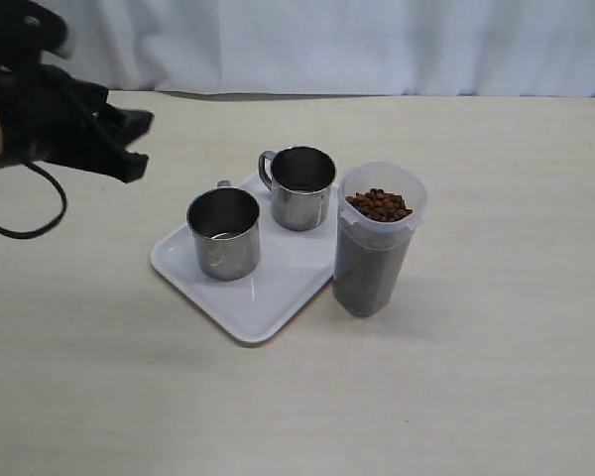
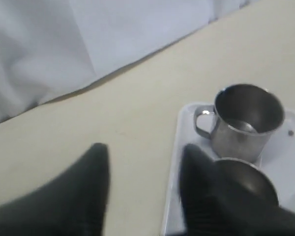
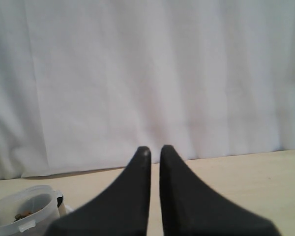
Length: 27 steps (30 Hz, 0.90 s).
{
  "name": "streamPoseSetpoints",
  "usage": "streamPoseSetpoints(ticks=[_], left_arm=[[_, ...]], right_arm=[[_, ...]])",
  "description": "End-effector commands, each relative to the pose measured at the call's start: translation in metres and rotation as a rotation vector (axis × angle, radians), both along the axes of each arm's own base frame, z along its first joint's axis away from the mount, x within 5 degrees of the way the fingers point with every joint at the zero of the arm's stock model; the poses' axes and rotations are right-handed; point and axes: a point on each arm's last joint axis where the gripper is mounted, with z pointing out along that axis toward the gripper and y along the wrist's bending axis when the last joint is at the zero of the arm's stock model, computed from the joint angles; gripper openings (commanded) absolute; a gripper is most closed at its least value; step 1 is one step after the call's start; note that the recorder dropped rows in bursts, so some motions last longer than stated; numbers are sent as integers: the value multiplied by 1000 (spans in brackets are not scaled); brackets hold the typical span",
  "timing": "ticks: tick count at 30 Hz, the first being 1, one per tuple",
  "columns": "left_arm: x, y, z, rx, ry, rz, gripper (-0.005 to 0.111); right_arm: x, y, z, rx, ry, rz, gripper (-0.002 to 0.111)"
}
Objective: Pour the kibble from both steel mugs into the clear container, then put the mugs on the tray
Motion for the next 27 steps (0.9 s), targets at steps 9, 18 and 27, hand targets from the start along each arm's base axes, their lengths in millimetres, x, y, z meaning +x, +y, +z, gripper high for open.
streamPoseSetpoints(ticks=[9,18,27], left_arm=[[-127,46,40,-324,-246,84,0],[-219,88,5,-561,-446,179,0],[-215,89,-12,-599,-320,262,0]], right_arm=[[0,0,-2,-11,4,1,5],[0,0,-2,-11,4,1,5],[0,0,-2,-11,4,1,5]])
